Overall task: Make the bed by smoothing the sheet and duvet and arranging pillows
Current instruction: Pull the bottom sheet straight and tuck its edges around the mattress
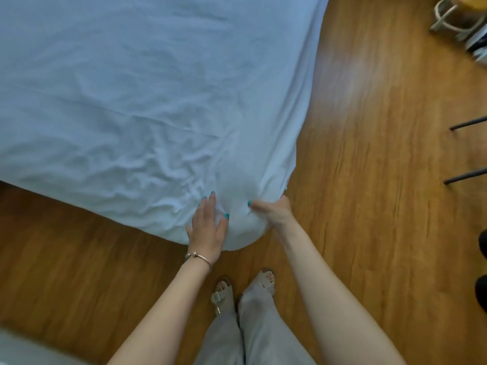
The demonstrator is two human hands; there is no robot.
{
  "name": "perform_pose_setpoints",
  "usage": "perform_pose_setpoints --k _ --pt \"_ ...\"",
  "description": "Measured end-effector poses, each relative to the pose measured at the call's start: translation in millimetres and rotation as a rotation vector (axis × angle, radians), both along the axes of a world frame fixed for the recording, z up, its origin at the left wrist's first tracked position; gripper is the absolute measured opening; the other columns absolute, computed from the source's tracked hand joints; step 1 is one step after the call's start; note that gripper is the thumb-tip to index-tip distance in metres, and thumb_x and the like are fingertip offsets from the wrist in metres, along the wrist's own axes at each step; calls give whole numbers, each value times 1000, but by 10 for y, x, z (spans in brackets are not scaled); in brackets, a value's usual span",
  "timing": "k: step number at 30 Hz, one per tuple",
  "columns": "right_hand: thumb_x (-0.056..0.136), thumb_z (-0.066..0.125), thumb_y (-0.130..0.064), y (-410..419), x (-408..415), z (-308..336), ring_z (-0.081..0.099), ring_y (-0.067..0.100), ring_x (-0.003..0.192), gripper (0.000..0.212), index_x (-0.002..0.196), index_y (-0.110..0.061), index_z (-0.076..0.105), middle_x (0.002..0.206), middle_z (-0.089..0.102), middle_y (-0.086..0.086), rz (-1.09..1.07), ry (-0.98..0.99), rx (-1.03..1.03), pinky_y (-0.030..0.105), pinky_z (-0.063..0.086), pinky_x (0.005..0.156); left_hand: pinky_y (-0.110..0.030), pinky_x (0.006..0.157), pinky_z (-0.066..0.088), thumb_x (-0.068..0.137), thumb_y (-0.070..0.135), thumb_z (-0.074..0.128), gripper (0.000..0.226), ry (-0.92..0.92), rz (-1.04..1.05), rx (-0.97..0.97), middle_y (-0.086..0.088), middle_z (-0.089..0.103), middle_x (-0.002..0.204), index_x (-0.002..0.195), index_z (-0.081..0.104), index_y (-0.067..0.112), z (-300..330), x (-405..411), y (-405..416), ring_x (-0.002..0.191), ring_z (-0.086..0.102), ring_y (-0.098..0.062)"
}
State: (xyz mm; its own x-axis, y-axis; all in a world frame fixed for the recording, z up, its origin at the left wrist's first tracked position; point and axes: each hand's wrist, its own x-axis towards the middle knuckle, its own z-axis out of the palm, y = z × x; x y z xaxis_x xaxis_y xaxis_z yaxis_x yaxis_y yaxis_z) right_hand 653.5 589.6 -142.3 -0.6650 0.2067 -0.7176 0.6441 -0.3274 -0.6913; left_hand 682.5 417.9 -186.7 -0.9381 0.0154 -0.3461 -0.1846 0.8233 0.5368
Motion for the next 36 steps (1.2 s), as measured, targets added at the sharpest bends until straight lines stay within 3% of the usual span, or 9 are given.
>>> perform_pose_setpoints --k 7,13,16,19,22,26,28,32,36 --pt "72 64 5 -142 134 272 63 33 110 58 127 -10 56 123 65 15 103 142 -388 46 54 87 -54 116 11 72 87 9 86 -29 -6 134 6 4 161 148 0 48 266 281 -21 148 -1 -16" --pt "83 72 -15 -115 411 247 63 34 112 45 125 -5 60 119 68 15 -75 -155 -453 48 49 98 -55 113 11 89 64 44 73 -108 -67 97 7 -6 161 149 6 47 324 353 -56 147 -9 -18" --pt "82 73 -13 -130 425 373 66 32 107 38 117 -5 65 113 70 14 90 -175 -340 46 48 100 -56 115 9 86 67 46 77 -127 -27 110 8 -12 160 148 4 49 370 393 -113 146 -16 -23" --pt "70 74 -6 -156 359 536 64 32 111 60 127 -5 58 119 68 11 276 16 -180 41 50 96 -56 117 9 85 66 50 82 -114 70 166 7 -15 159 144 -6 55 435 458 -221 146 -16 -27" --pt "71 68 -3 -209 296 703 61 31 115 60 130 -7 56 126 64 12 401 123 -277 37 52 89 -62 114 12 73 70 62 103 -78 80 144 5 -24 156 137 -18 60 437 480 -301 144 -19 -30" --pt "80 73 -3 -504 43 998 65 25 110 53 130 -5 56 120 68 7 493 147 -51 36 54 89 -70 104 16 48 81 60 129 200 72 12 -9 -10 159 148 -10 40 542 471 -200 144 -7 -43" --pt "81 71 0 -683 -85 1117 66 27 106 48 127 -4 58 118 69 10 366 204 41 42 54 93 -72 102 19 54 68 69 121 393 66 -35 -14 8 158 149 5 31 643 432 -139 144 7 -44" --pt "80 75 -7 -806 -255 1245 66 28 106 53 129 -7 53 119 67 8 148 261 20 46 53 94 -70 98 35 55 6 83 100 564 161 -3 -12 42 139 138 31 26 789 216 -392 132 40 -36" --pt "81 77 -25 -650 -352 1203 52 28 120 80 139 -5 25 135 47 12 46 301 282 42 49 100 -36 84 55 57 -26 53 78 737 98 257 -16 57 115 116 43 24 1068 -198 -858 106 58 -31"
